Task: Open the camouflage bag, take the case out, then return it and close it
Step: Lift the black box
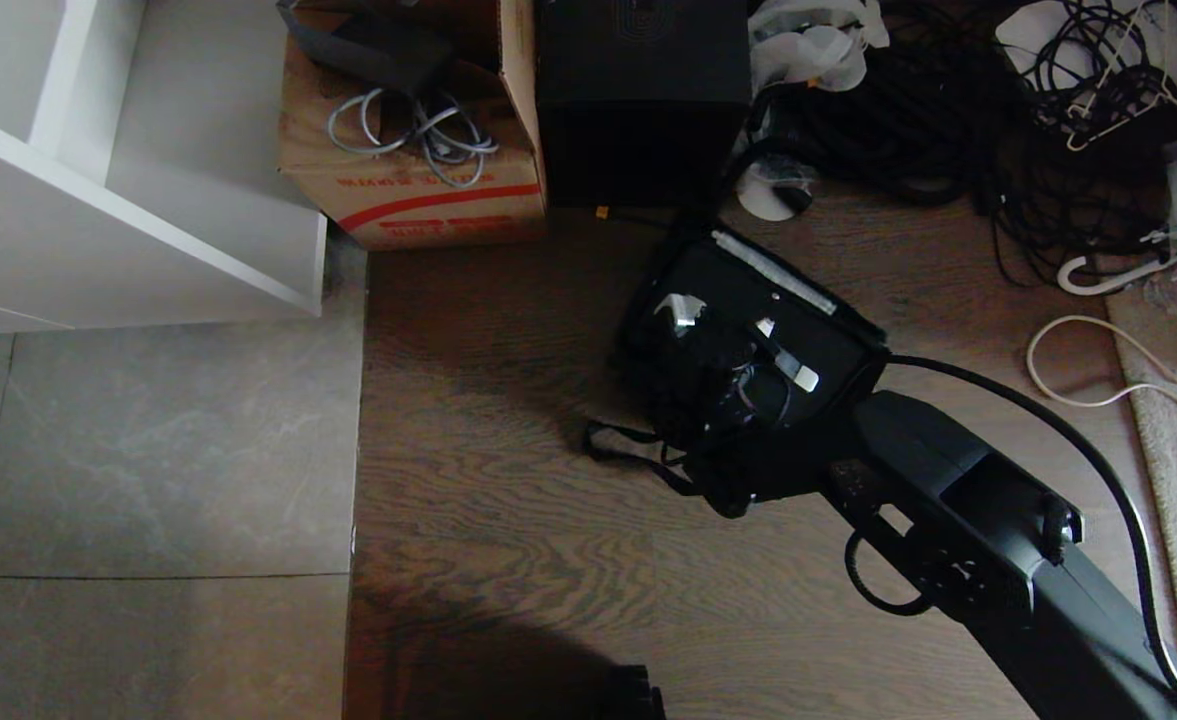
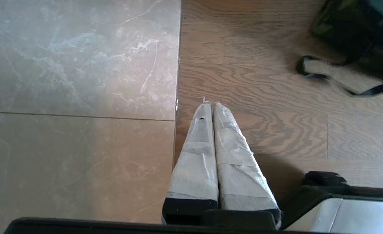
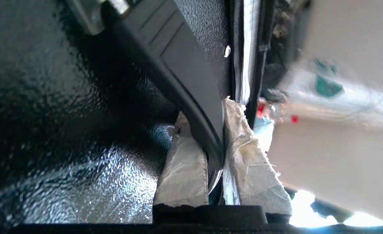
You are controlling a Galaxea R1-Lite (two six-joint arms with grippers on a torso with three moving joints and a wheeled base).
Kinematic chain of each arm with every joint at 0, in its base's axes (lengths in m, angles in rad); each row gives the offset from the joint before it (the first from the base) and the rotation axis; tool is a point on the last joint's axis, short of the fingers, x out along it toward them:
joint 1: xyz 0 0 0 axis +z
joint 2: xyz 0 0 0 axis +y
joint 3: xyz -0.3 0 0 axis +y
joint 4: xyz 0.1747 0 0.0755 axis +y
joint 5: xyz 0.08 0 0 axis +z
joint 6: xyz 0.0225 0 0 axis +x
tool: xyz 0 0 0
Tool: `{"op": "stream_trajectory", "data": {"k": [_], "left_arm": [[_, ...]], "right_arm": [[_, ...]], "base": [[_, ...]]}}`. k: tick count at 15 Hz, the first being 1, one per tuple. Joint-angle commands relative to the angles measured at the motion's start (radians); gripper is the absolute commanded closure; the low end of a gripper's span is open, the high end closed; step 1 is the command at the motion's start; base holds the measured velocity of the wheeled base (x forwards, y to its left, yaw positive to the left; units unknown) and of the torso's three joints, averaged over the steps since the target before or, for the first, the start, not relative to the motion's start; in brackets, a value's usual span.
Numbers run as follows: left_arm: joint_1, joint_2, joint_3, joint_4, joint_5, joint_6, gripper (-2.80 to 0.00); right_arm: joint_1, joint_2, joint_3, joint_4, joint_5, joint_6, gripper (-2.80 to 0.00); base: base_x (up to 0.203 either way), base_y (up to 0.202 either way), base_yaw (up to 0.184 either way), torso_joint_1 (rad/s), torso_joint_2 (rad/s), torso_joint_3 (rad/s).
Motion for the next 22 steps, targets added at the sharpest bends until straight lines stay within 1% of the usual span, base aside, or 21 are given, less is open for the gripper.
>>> {"op": "stream_trajectory", "data": {"k": [1,7,12,15,18,22], "left_arm": [[0.001,0.0,0.0,0.0,0.0,-0.001,0.0],[0.002,0.0,0.0,0.0,0.0,-0.001,0.0],[0.001,0.0,0.0,0.0,0.0,-0.001,0.0],[0.001,0.0,0.0,0.0,0.0,-0.001,0.0],[0.001,0.0,0.0,0.0,0.0,-0.001,0.0],[0.001,0.0,0.0,0.0,0.0,-0.001,0.0]], "right_arm": [[0.029,-0.109,0.029,-0.015,0.001,-0.015,0.0],[0.068,-0.324,0.129,0.048,0.001,-0.02,0.0],[0.105,-0.481,0.247,0.096,0.0,-0.022,0.0],[0.112,-0.523,0.265,0.146,-0.002,-0.022,0.0],[0.112,-0.531,0.255,0.15,-0.005,-0.038,0.0],[0.113,-0.553,0.266,0.149,-0.005,-0.04,0.0]], "base": [[0.0,0.0,0.0,0.0,0.0,0.0],[0.0,0.0,0.0,0.0,0.0,0.0],[0.0,0.0,0.0,0.0,0.0,0.0],[0.0,0.0,0.0,0.0,0.0,0.0],[0.0,0.0,0.0,0.0,0.0,0.0],[0.0,0.0,0.0,0.0,0.0,0.0]]}}
